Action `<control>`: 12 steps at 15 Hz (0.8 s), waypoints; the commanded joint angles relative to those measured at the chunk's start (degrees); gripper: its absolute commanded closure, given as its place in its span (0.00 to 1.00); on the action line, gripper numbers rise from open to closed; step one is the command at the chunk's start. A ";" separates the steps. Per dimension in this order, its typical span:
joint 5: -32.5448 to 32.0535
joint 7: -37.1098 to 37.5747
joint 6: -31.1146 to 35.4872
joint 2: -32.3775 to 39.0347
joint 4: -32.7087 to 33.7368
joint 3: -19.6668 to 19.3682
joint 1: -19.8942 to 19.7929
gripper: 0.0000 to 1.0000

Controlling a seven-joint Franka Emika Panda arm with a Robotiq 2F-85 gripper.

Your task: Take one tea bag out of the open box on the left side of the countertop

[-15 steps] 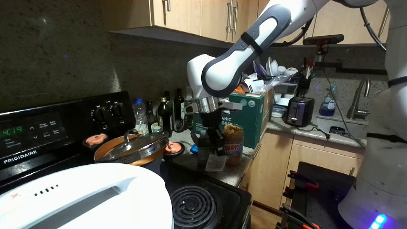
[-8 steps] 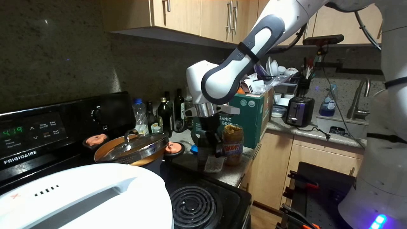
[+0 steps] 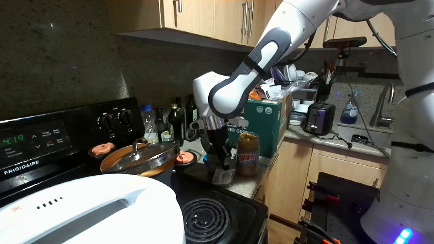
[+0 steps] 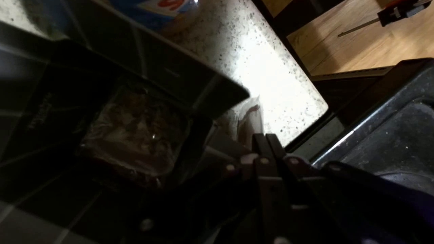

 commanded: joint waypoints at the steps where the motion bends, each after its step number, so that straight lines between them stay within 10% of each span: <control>1: -2.09 1.60 -0.33 2.34 3.07 0.06 -0.32 0.96; 12: -3.85 0.00 -1.77 6.64 9.57 -0.43 -2.28 0.95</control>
